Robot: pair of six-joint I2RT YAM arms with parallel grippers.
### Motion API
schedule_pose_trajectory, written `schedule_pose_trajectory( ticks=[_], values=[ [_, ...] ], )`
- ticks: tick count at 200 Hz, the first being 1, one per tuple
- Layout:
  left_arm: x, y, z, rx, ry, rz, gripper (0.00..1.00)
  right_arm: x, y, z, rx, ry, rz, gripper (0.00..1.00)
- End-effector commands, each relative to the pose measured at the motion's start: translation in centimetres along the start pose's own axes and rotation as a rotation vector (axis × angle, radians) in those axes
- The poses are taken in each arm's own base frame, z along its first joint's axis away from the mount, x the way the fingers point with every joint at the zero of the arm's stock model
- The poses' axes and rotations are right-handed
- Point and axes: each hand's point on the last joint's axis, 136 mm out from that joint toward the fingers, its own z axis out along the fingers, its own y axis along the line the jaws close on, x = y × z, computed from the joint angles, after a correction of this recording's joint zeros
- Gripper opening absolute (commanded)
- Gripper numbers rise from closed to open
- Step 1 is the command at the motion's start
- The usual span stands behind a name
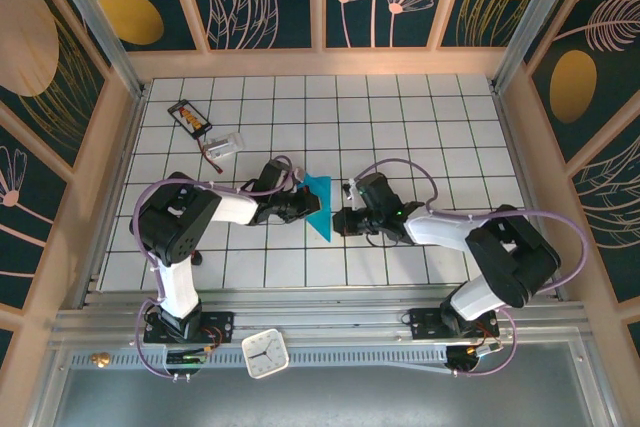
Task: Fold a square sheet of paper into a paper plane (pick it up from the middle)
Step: Fourth fold the wing at the center of the table.
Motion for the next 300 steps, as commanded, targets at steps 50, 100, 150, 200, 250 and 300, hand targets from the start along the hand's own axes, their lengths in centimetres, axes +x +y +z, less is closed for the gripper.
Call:
schedule_pose_trajectory(
  ticks=[50,100,150,200,250,300],
  values=[
    [2.2,3.1,0.7,-0.097,0.043,-0.067,0.0,-0.7,0.9,3.6,-0.046,0.026,-0.004,0.0],
    [2.1,2.5,0.7,-0.088,0.049,-0.049,0.0,2.5,-2.4,3.9,0.037,0.101,0.037,0.0],
    [0.5,1.3,0.8,-0.067,0.04,-0.014,0.0,7.3,-5.5,3.1,0.119,0.192,0.138,0.0],
    [-1.4,1.1,0.5,-0.061,0.012,-0.001,0.0,9.5,-6.9,2.7,0.167,0.245,0.196,0.0],
    [-2.5,1.9,0.8,-0.068,0.004,-0.002,0.01,10.3,-7.5,2.4,0.198,0.272,0.206,0.0],
    [-5.2,1.5,0.8,-0.052,-0.034,0.002,0.02,10.7,-8.0,2.3,0.229,0.287,0.204,0.0]
  ],
)
